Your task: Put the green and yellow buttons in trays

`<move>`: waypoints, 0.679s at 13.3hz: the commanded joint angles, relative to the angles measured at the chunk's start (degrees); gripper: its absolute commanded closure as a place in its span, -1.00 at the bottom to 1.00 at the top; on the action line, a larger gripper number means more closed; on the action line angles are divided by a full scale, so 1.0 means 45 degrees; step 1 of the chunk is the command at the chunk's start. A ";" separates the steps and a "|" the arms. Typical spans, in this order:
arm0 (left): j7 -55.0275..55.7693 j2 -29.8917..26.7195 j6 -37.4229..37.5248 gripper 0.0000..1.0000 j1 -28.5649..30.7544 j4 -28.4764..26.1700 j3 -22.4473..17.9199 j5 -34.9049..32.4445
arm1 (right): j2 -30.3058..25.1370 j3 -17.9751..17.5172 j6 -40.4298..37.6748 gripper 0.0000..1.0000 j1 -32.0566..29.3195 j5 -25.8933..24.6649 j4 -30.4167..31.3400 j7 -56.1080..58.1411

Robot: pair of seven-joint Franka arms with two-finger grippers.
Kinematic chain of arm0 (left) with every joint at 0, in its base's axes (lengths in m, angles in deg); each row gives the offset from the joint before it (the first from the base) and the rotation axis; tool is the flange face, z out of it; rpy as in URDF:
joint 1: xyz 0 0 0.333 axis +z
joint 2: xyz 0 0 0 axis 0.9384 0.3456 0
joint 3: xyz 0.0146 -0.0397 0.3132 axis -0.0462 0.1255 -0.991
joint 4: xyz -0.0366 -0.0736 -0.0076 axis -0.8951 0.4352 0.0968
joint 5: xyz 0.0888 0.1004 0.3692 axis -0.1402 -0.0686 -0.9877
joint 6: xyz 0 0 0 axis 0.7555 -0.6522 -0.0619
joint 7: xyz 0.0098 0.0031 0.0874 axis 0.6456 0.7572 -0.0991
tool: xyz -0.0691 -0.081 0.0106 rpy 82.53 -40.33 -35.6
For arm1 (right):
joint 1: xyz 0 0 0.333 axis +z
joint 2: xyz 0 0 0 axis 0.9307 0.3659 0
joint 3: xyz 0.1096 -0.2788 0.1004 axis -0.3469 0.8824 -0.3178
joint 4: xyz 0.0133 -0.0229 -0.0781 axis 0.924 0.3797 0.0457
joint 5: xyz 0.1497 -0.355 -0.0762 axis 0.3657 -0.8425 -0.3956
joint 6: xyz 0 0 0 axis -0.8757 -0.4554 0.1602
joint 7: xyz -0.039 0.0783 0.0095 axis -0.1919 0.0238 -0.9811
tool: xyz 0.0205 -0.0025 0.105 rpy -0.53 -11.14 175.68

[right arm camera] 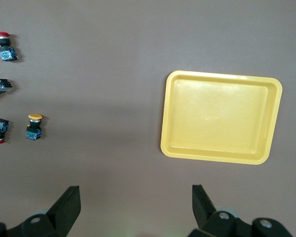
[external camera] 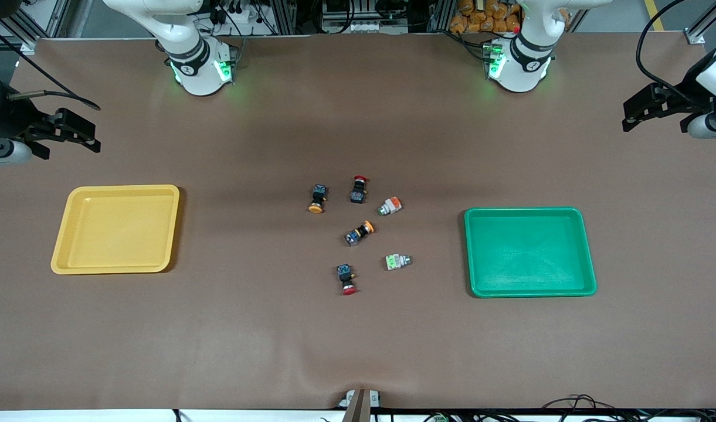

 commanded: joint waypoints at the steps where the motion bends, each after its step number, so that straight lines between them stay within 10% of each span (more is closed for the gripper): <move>1: 0.0065 0.0181 0.0140 -1.00 -0.0072 0.0301 0.0069 -0.0162 | 0.0115 -0.0165 -0.0125 -1.00 -0.0273 0.0155 -0.0253 0.0030; 9: 0.0105 0.0747 -0.0855 -1.00 -0.0189 0.0301 0.0264 -0.0123 | 0.0271 -0.0146 -0.0086 -1.00 -0.0527 0.0038 -0.0253 0.0030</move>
